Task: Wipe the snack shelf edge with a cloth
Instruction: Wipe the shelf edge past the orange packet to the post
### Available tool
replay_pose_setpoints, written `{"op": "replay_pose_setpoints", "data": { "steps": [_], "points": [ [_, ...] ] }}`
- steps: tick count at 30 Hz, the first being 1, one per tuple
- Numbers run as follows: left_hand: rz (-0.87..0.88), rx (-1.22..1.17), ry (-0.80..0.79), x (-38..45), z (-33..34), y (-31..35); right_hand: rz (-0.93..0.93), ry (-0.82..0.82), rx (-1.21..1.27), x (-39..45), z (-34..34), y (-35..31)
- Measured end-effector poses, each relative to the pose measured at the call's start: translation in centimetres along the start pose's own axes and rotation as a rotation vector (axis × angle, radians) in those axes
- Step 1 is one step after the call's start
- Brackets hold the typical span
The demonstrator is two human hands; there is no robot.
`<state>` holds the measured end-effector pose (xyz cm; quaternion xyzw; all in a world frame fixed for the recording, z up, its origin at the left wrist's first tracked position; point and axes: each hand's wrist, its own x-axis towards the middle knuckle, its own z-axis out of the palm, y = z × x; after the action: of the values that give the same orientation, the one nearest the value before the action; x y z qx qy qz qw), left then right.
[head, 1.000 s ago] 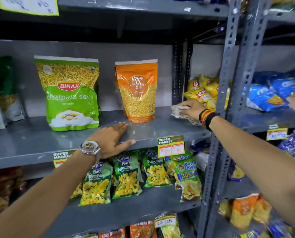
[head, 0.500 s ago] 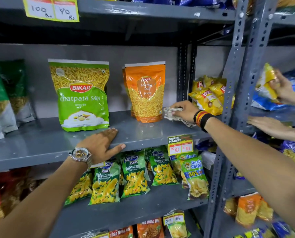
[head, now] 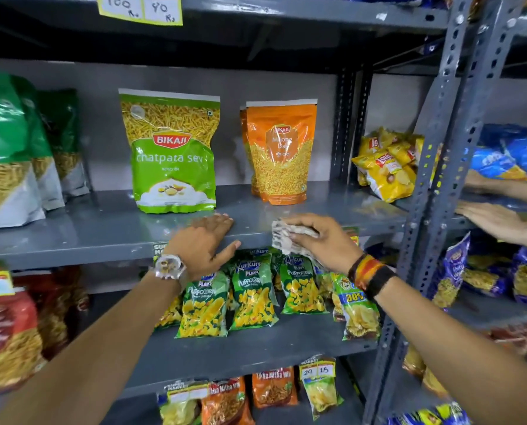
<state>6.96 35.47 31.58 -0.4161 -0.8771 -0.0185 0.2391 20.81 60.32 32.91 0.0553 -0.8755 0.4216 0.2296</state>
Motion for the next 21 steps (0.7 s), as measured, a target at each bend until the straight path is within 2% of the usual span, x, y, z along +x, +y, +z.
{"op": "replay_pose_setpoints", "data": {
  "steps": [3,5,7,10,15,18,21],
  "points": [
    [0.127,-0.057,0.191,-4.3,2.1,1.7,0.005,-0.055,0.009,-3.3,1.9,3.1],
    [0.187,-0.053,0.213,-7.3,4.6,2.8,0.046,-0.135,-0.014,-4.6,4.2,6.0],
    [0.171,-0.077,0.146,-9.9,8.0,3.6,0.131,-0.193,-0.031,-4.7,6.8,9.1],
    [0.035,-0.149,-0.082,-12.9,13.7,4.3,0.216,-0.3,-0.125,-4.1,11.0,13.1],
    [-0.206,-0.224,-0.387,-15.9,21.8,6.0,0.127,-0.432,-0.459,-4.7,16.9,19.3],
    [-0.312,-0.243,-0.445,-17.4,25.8,7.0,0.14,-0.579,-0.562,-7.7,19.0,22.2],
    [-0.354,-0.269,-0.452,-18.3,28.0,8.1,0.185,-0.541,-0.569,-10.3,20.2,24.0]
  ]
}}
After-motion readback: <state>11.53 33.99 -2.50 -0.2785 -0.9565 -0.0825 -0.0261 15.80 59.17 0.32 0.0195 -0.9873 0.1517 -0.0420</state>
